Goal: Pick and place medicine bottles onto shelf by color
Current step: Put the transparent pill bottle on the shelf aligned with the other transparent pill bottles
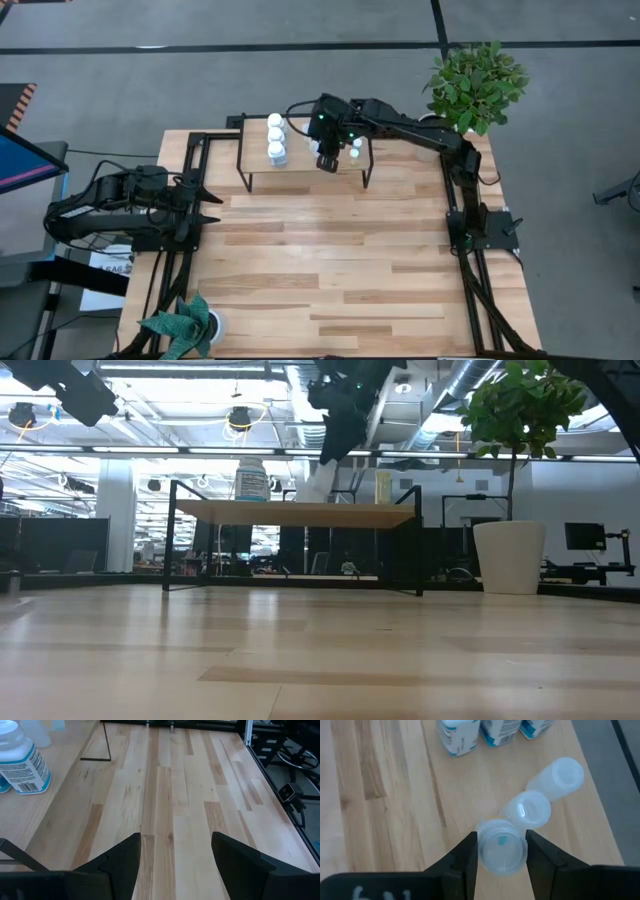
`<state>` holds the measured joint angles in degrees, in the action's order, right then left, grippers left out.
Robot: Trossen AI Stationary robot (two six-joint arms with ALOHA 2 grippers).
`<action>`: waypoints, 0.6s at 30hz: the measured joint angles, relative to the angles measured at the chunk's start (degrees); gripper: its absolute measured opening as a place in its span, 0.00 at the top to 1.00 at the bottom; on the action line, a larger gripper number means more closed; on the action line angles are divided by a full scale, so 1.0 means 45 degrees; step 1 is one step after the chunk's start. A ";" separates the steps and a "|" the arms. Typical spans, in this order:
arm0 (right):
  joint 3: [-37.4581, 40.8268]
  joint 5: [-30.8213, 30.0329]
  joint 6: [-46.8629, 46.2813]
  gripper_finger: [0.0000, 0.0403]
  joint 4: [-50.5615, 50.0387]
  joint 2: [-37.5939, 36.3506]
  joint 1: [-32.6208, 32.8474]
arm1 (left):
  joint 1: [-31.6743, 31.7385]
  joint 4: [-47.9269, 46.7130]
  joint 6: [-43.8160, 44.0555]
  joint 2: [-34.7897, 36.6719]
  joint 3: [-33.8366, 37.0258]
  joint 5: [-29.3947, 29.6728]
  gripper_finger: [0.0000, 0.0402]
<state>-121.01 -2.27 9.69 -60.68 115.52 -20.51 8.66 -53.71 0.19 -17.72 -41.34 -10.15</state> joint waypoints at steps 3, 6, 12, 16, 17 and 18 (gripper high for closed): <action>0.0000 0.0000 0.0095 0.64 -0.0026 0.0000 -0.0169 | -0.0002 0.0001 -0.0010 0.0000 0.0000 -0.0001 0.43; 0.0000 0.0002 0.0237 0.64 0.0030 0.0000 -0.0311 | 0.0001 0.0000 -0.0020 0.0000 0.0000 -0.0025 0.43; 0.0000 0.0095 0.0504 0.64 -0.0040 0.0000 -0.0522 | 0.0000 -0.0344 -0.0131 0.0000 0.0000 -0.0033 0.43; 0.0000 0.0662 0.0481 0.64 -0.0297 0.0000 -0.0563 | 0.0000 -0.0382 -0.0135 -0.0005 0.0000 -0.0034 0.43; 0.0000 0.0814 0.0460 0.64 -0.0285 0.0000 -0.0545 | -0.0004 -0.0379 -0.0136 -0.0005 0.0000 -0.0039 0.43; 0.0000 0.0890 0.0354 0.64 -0.0237 0.0000 -0.0486 | 0.0000 -0.0379 -0.0136 -0.0005 0.0000 -0.0039 0.43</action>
<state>-121.01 1.73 11.29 -61.74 115.52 -22.70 8.66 -55.42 -0.43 -17.74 -41.34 -10.33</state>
